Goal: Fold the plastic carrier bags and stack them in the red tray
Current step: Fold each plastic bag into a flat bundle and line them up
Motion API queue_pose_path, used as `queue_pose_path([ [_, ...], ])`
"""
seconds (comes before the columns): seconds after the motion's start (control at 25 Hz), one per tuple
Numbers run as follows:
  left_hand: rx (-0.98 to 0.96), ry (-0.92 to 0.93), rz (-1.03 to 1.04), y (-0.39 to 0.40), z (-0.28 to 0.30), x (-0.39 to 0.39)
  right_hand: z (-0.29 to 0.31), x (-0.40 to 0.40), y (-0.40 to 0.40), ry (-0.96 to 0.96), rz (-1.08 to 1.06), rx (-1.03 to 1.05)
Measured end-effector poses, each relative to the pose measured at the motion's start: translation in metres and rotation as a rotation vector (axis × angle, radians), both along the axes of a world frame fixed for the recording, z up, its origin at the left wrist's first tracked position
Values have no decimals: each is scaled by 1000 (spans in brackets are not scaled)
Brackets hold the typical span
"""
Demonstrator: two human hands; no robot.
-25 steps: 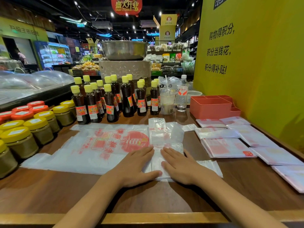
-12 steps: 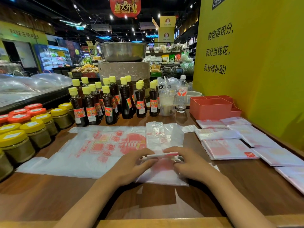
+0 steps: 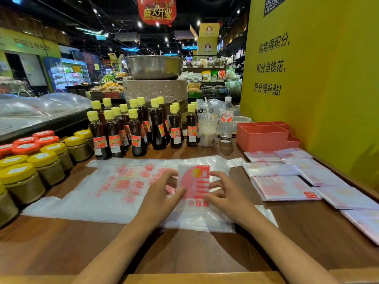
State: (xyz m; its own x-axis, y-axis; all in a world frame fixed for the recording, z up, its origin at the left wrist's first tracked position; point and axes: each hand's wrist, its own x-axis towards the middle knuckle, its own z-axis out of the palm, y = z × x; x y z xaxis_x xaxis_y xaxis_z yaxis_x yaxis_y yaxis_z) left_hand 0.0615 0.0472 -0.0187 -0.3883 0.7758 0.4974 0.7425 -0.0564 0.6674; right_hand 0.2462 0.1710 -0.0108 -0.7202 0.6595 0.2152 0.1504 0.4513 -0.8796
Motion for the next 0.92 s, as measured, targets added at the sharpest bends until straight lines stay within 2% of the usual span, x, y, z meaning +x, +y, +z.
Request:
queue_pose_path([
  [0.12, -166, -29, 102, 3, -7, -3, -9, -3, 5, -108, -113, 206],
  [0.2, -211, -20, 97, 5, -10, -4, -9, -1, 3, -191, -78, 270],
  [0.32, -242, 88, 89, 6, -11, -3, -9, -2, -2, -353, 20, 443],
  [0.44, -253, 148, -4, 3, -12, -3, -9, -4, -4, -415, 54, 619],
  [0.56, -311, 196, -133, 0, -11, 1, -16, -5, -1, -523, 124, 618],
  [0.76, -577, 492, -197, 4, -11, 6, -23, -8, 1, -643, 145, 616],
  [0.92, -623, 513, -173, 8, -8, 6, -16, -11, 2, -738, 185, 636],
])
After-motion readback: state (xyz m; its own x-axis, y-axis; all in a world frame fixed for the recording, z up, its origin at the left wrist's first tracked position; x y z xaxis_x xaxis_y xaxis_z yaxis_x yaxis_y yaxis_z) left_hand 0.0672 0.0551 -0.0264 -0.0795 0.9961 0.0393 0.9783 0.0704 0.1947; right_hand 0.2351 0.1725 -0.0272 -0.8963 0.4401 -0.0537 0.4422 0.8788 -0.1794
